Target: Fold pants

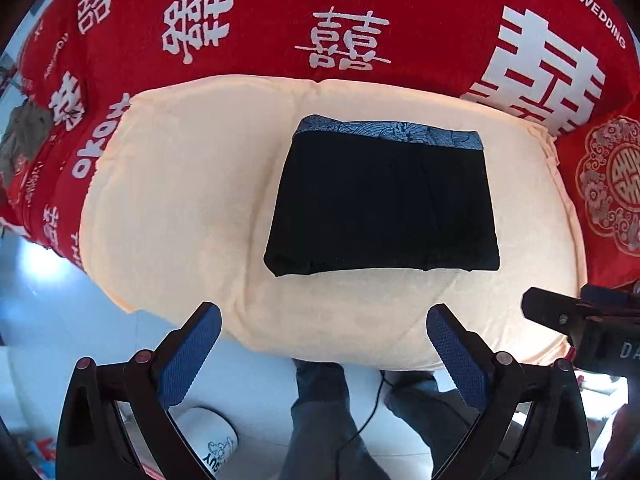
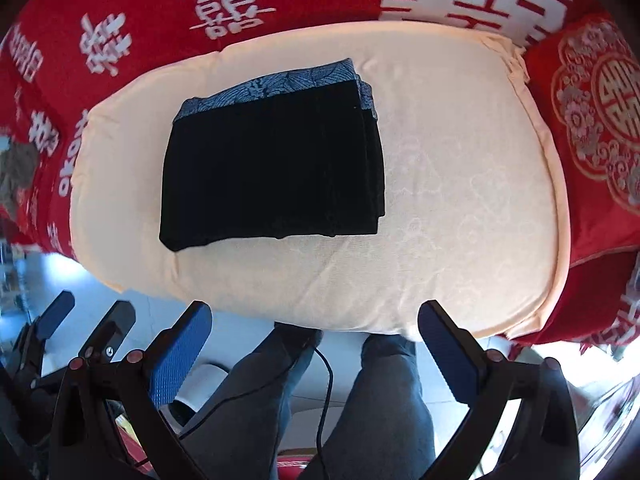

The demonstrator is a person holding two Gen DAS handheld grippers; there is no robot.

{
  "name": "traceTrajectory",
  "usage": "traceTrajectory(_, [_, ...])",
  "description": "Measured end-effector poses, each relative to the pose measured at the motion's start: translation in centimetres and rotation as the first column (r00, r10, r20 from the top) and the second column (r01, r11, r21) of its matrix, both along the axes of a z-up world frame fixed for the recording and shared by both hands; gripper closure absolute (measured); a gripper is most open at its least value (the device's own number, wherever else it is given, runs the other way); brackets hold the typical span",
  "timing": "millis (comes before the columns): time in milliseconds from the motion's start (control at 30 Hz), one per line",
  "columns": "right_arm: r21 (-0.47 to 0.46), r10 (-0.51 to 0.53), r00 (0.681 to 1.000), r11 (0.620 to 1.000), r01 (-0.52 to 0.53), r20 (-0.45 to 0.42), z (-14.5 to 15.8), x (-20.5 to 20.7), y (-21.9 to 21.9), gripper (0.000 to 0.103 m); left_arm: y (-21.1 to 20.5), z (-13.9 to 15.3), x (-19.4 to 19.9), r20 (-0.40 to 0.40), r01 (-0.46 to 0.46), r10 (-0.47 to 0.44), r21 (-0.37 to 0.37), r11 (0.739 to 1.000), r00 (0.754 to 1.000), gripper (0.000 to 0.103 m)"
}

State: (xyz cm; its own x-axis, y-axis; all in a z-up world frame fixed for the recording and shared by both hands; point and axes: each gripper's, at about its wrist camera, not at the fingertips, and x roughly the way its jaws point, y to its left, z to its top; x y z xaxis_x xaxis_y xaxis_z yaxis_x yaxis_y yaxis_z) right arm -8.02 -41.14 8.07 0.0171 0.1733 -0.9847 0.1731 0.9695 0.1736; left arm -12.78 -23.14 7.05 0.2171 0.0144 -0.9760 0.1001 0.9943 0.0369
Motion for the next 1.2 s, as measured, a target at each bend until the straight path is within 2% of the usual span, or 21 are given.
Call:
traceTrajectory(167, [-0.016,0.058,0.998,0.998,-0.058,0.001,0.0,0.9,-0.7,0.0,-0.4,0.3,-0.8,0.018,-0.065,0.065,-0.021,0.998,0.998,0.0])
traceTrajectory(300, [-0.01,0.078,0.997,0.997,-0.078,-0.019,-0.4,1.3,-1.0,0.0,-0.7,0.3,-1.5,0.035,-0.1,0.1,0.006,0.995,0.994,0.0])
traceTrajectory(533, [-0.038,0.109,0.994,0.993,-0.11,-0.031,-0.7,1.6,-1.0,0.0,-1.0,0.4,-2.3,0.053,-0.127,0.127,0.005,0.992,0.99,0.0])
traceTrajectory(700, [-0.023,0.138,0.99,0.99,-0.139,-0.033,-0.7,1.7,-0.4,0.0,-0.6,0.6,-2.0,0.058,-0.134,0.133,0.014,0.991,0.989,0.0])
traceTrajectory(967, [0.014,0.09,0.996,0.996,-0.09,0.011,0.1,1.6,-0.6,0.0,-0.1,0.7,-1.6,0.053,-0.109,0.108,0.026,0.994,0.993,0.0])
traceTrajectory(1200, [-0.004,0.053,0.997,0.999,-0.053,0.055,0.9,0.9,-0.9,0.0,0.8,0.5,-1.2,0.035,-0.093,0.092,0.04,0.995,0.995,0.0])
